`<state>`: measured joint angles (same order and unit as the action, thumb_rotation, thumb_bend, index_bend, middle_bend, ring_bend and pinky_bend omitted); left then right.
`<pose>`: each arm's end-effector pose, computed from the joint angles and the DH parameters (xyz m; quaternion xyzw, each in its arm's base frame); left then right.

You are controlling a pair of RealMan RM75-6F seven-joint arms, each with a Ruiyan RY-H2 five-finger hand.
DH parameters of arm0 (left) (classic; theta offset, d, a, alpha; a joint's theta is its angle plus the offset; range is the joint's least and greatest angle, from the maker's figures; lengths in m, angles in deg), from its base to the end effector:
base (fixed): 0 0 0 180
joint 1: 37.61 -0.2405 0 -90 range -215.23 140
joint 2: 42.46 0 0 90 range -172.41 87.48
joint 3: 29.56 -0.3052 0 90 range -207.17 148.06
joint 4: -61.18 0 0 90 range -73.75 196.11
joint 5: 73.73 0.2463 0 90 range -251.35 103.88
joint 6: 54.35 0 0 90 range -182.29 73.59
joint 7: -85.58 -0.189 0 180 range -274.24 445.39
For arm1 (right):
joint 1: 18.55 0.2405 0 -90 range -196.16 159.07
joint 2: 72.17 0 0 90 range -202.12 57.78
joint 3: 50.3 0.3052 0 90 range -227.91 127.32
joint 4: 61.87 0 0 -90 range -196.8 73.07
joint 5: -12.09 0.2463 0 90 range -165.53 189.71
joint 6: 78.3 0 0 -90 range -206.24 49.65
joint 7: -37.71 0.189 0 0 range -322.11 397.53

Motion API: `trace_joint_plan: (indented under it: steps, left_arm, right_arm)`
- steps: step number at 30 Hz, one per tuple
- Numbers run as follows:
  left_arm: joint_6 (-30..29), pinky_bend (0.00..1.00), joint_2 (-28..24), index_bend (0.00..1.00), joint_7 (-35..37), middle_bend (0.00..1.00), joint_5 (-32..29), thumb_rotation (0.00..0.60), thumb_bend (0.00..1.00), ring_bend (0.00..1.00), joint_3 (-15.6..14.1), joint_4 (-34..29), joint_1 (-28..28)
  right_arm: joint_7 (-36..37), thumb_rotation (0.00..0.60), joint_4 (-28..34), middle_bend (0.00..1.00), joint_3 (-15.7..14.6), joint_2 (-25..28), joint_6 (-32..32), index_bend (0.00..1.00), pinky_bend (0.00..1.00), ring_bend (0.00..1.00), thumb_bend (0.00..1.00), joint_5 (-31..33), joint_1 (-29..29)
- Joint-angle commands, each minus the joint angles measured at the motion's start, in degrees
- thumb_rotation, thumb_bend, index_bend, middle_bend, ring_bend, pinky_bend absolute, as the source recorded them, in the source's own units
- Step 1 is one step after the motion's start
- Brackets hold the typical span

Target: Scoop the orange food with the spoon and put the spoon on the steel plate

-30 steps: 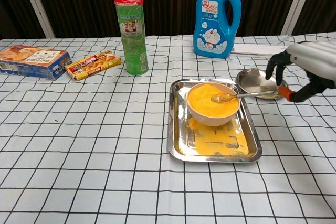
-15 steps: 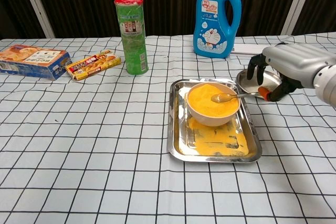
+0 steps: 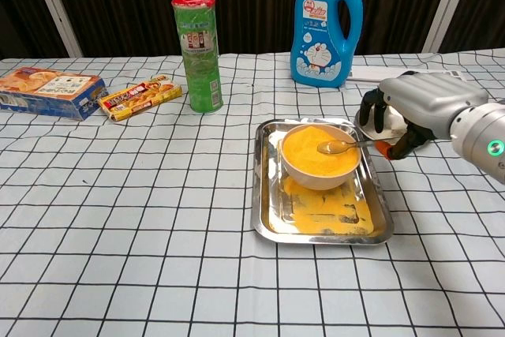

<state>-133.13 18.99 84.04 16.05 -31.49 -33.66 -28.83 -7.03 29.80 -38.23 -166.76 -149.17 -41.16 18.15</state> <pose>-0.3541 0.2326 0.1221 -0.6685 -0.3948 -0.3490 0.5248 -0.1820 -0.3913 -0.0653 0.6943 -0.3590 0.3161 0.5377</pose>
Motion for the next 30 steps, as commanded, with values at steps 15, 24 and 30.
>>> trace_joint_plan:
  steps: [15, 24, 30]
  left_arm:
    - [0.30, 0.00, -0.15, 0.00, 0.03, 0.00, -0.32, 0.600, 0.00, 0.00, 0.02, -0.28, 0.12]
    - [0.34, 0.00, -0.21, 0.00, -0.02, 0.00, -0.40, 0.600, 0.00, 0.00, 0.02, -0.37, 0.14]
    - [0.47, 0.00, -0.23, 0.00, -0.04, 0.00, -0.54, 0.600, 0.00, 0.00, 0.04, -0.44, 0.18]
  right_arm:
    - [0.73, 0.600, -2.12, 0.43, -0.23, -1.21, 0.14, 0.44, 0.00, 0.16, 0.47, 0.62, 0.44]
    - [1.38, 0.600, -3.20, 0.43, -0.19, -1.48, 0.42, 0.47, 0.00, 0.16, 0.47, 0.92, 0.47]
    - [1.85, 0.600, -3.61, 0.43, 0.02, -1.78, 0.59, 0.48, 0.00, 0.16, 0.47, 1.04, 0.60]
